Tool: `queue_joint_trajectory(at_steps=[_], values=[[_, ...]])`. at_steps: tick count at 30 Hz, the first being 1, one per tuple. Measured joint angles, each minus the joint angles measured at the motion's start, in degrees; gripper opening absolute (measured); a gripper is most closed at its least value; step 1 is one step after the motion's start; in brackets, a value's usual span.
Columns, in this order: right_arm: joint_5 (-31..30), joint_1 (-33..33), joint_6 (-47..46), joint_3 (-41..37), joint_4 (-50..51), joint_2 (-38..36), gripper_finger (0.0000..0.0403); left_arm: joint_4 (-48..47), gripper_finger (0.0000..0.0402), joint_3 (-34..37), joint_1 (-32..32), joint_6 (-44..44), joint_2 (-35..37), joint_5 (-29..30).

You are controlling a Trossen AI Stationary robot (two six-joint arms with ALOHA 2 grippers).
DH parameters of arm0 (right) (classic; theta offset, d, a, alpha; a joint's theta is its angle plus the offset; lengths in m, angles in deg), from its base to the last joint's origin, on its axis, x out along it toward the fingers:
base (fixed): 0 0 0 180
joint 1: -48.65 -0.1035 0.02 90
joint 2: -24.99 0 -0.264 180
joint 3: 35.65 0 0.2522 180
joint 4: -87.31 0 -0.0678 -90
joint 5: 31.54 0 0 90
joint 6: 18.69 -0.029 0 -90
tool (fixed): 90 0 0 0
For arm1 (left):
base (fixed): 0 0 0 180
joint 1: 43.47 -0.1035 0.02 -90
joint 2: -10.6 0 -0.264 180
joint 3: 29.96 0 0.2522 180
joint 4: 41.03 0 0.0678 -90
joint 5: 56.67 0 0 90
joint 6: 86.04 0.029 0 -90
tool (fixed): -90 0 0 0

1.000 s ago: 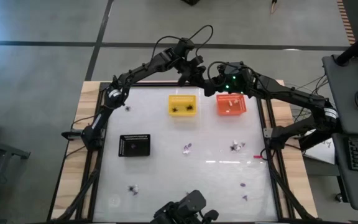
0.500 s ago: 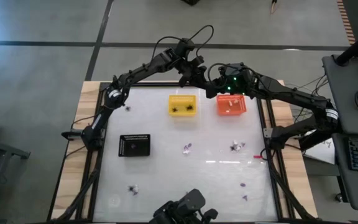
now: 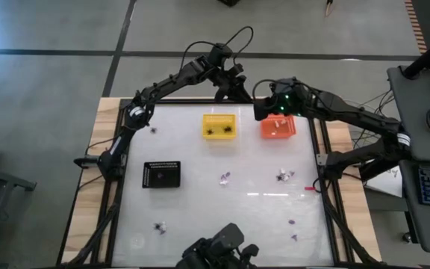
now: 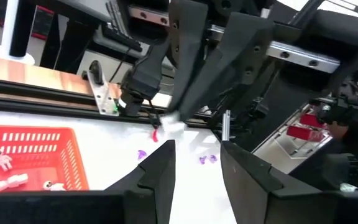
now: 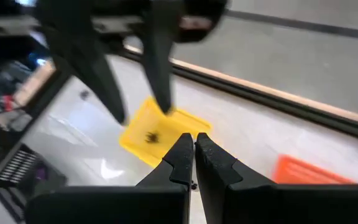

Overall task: Sort Halloween decoration
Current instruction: Put the white skeleton toy into the orange basket

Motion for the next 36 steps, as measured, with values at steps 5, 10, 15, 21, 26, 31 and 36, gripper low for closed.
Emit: queue_joint_trajectory(at_steps=[5,10,15,21,26,31,36], values=[[-3.6,0.4,-1.7,0.0,8.7,-1.2,0.0008,-0.1,0.0110,0.0,-0.2,0.0,0.0,0.0],[-8.6,1.2,-5.3,0.0,23.7,-1.3,0.0008,-1.2,0.0110,0.0,-0.8,-0.7,0.0,-2.6],[-9.7,2.4,-7.7,-2.3,28.0,-0.8,0.0008,-4.4,0.0108,0.0,-1.3,-0.2,0.2,-3.6],[-9.6,3.5,-9.6,-10.1,25.9,-0.4,0.0008,-19.4,0.0085,0.0,-1.4,11.5,1.6,2.8],[-9.6,3.9,-9.8,-17.5,14.6,-0.4,0.0008,-39.4,0.0075,0.0,-1.2,27.8,3.0,20.7],[-9.6,5.1,-9.5,-21.2,9.9,-0.4,0.0009,-53.0,0.0075,0.0,-1.1,34.2,3.1,25.4],[-9.6,6.6,-9.7,-23.5,9.6,-0.4,0.0009,-57.2,0.0074,0.1,-0.7,36.3,3.1,25.4]])
